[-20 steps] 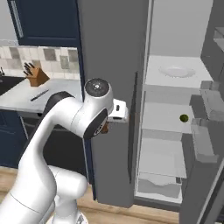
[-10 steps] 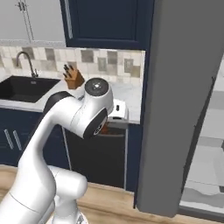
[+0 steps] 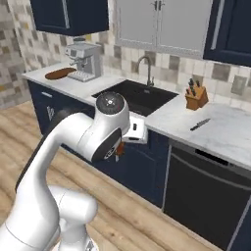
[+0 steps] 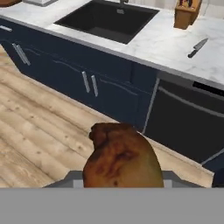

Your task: Retrieve the chicken drumstick from the fridge and place it on the cutting board.

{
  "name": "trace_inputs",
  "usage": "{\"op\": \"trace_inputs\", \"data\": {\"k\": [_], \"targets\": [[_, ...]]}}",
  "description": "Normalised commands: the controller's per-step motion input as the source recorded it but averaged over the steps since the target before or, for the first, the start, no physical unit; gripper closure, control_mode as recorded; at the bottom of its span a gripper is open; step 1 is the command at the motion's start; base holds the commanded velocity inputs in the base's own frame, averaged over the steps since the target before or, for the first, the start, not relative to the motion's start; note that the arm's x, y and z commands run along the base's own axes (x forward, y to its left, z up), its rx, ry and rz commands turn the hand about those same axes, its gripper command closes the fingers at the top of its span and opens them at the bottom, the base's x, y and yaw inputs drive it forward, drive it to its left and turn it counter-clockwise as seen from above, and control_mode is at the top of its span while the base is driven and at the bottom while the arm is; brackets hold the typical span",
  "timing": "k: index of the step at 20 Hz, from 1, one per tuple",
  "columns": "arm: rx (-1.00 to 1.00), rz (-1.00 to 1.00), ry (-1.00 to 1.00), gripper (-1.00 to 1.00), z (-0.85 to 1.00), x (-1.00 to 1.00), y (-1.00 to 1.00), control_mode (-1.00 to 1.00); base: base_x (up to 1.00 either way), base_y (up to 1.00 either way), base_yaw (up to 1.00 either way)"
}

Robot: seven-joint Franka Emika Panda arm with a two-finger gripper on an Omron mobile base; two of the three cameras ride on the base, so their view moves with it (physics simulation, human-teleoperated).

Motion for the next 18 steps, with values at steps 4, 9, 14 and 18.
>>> {"op": "trace_inputs", "data": {"k": [4, 9, 14, 18], "targets": [[0.0, 0.0, 0.0, 1.0, 0.0, 0.0, 0.0, 1.0, 0.49, 0.99, 0.32], [0.0, 0.0, 0.0, 1.0, 0.0, 0.0, 0.0, 1.0, 1.0, 1.0, -0.07], [0.0, 0.0, 0.0, 1.0, 0.0, 0.0, 0.0, 1.0, 1.0, 1.0, -0.15], [0.0, 0.0, 0.0, 1.0, 0.0, 0.0, 0.0, 1.0, 1.0, 1.0, -0.18]]}}
